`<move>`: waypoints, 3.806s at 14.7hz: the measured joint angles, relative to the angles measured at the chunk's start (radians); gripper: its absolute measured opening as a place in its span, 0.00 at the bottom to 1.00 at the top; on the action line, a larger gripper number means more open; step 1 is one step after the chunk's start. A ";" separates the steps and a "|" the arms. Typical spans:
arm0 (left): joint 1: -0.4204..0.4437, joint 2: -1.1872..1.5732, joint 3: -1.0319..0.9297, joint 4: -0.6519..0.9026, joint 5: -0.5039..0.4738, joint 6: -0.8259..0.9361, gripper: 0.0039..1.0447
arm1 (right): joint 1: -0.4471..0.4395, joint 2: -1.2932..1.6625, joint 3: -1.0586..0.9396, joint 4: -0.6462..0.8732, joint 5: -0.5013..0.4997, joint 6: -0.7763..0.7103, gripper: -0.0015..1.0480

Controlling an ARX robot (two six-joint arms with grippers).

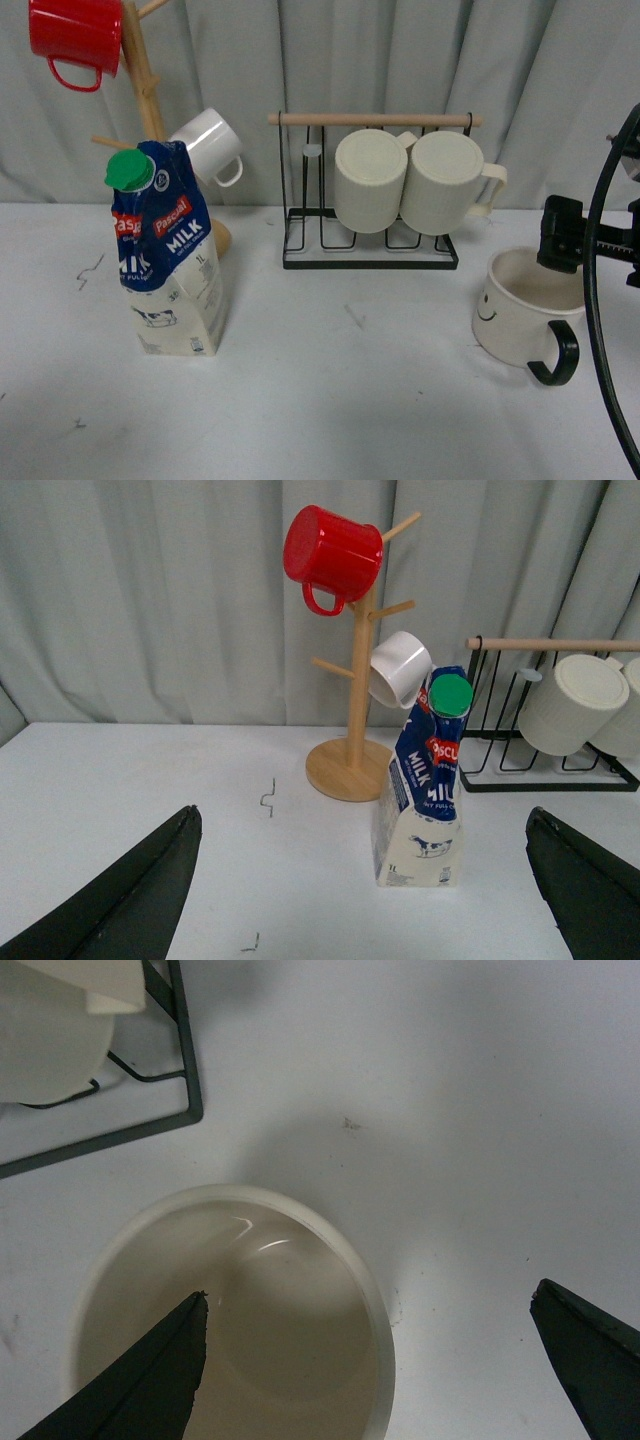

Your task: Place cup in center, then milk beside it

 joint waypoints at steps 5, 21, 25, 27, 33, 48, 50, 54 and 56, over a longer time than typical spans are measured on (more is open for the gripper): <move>0.000 0.000 0.000 0.000 0.000 0.000 0.94 | 0.000 0.057 0.006 0.022 -0.014 0.001 0.94; 0.000 0.000 0.000 0.000 0.000 0.000 0.94 | 0.275 0.029 0.108 -0.005 0.028 0.090 0.03; 0.000 0.000 0.000 0.000 0.000 0.000 0.94 | 0.330 0.092 0.179 -0.054 0.076 0.134 0.03; 0.000 0.000 0.000 0.000 0.000 0.000 0.94 | 0.331 0.109 0.184 -0.068 0.100 0.165 0.03; 0.000 0.000 0.000 0.000 0.000 0.000 0.94 | 0.335 0.130 0.177 -0.053 0.087 0.184 0.04; 0.000 0.000 0.000 0.000 0.000 0.000 0.94 | 0.000 -0.928 -0.598 0.472 0.024 -0.254 0.13; 0.000 0.000 0.000 0.000 0.000 0.000 0.94 | -0.045 -1.092 -0.714 0.445 0.008 -0.262 0.02; 0.000 0.000 0.000 0.000 0.000 0.000 0.94 | -0.043 -1.218 -0.848 0.447 0.004 -0.262 0.02; 0.000 0.000 0.000 0.000 0.000 0.000 0.94 | -0.043 -1.288 -0.889 0.430 0.004 -0.262 0.02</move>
